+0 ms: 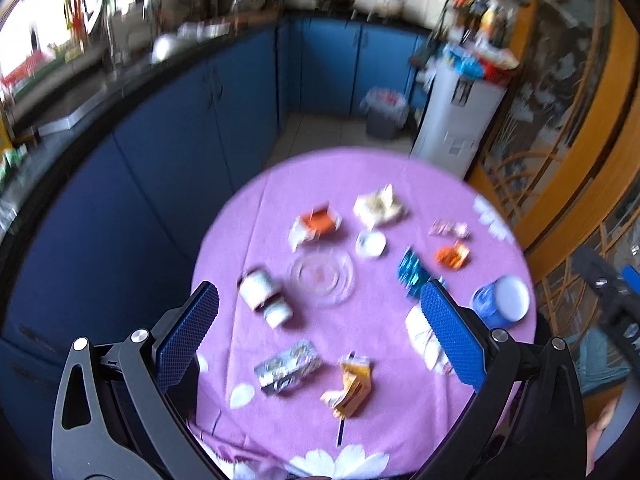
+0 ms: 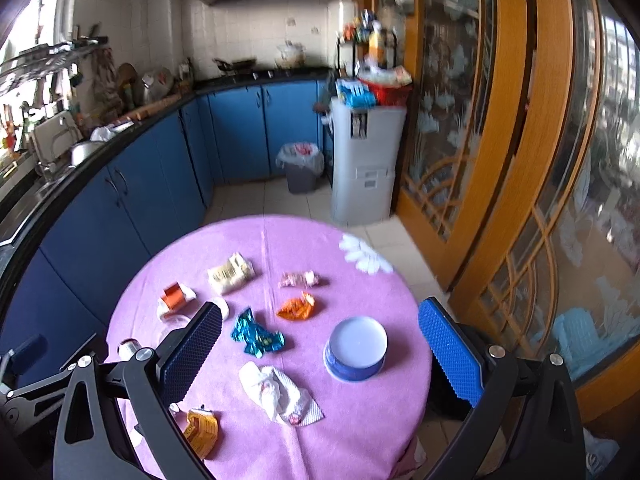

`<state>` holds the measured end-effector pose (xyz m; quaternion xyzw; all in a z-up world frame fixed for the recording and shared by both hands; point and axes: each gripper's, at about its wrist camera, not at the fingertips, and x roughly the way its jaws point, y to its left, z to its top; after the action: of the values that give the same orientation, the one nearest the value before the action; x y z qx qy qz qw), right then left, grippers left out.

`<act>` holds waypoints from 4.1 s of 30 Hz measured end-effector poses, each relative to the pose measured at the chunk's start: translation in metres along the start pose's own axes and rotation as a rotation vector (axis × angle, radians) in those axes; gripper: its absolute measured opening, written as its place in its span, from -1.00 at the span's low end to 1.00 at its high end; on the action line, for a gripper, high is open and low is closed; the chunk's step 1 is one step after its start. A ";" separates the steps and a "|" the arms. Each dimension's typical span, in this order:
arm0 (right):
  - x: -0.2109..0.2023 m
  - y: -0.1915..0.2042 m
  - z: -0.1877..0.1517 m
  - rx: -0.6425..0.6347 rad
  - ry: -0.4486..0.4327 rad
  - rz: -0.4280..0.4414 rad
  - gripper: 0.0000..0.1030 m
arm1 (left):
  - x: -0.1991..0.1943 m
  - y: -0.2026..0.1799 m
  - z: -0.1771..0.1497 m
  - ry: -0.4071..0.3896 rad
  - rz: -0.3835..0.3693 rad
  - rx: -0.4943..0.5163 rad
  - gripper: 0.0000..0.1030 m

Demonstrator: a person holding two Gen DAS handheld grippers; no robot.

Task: Collect trash
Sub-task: 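Grasp the silver blister pack with the left tool while the right tool grasps the yellow wrapper, then lift the yellow wrapper with the right tool while the left tool holds the blister pack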

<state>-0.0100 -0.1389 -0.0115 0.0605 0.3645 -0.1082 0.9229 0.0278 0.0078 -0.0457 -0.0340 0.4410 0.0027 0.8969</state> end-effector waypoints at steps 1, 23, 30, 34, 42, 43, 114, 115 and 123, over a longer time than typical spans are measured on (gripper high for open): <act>0.007 -0.004 -0.002 0.009 0.027 0.001 0.87 | 0.012 0.004 -0.002 0.049 0.004 -0.003 0.94; 0.113 0.067 -0.107 -0.328 0.614 0.191 0.87 | 0.113 0.050 -0.075 0.561 0.001 -0.005 0.91; 0.096 0.111 -0.126 -0.483 0.633 0.280 0.86 | 0.117 0.072 -0.082 0.571 -0.005 -0.022 0.84; 0.095 0.127 -0.132 -0.502 0.667 0.313 0.86 | 0.117 0.086 -0.082 0.570 -0.024 -0.040 0.62; 0.107 0.148 -0.138 -0.482 0.704 0.272 0.68 | 0.122 0.114 -0.085 0.574 -0.076 -0.038 0.40; 0.108 0.149 -0.137 -0.469 0.709 0.262 0.39 | 0.121 0.115 -0.085 0.575 -0.080 -0.033 0.35; 0.105 0.056 -0.072 -0.259 0.531 0.335 -0.76 | 0.075 0.101 -0.032 0.313 -0.023 -0.030 0.41; 0.105 0.060 -0.075 -0.260 0.544 0.359 -0.76 | 0.074 0.103 -0.033 0.314 -0.021 -0.033 0.41; 0.111 0.088 -0.079 -0.340 0.539 0.360 -0.69 | 0.079 0.115 -0.032 0.315 -0.007 -0.061 0.41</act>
<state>0.0384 -0.0560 -0.1426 -0.0044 0.5910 0.1380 0.7947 0.0469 0.1181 -0.1345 -0.0629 0.5757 0.0076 0.8152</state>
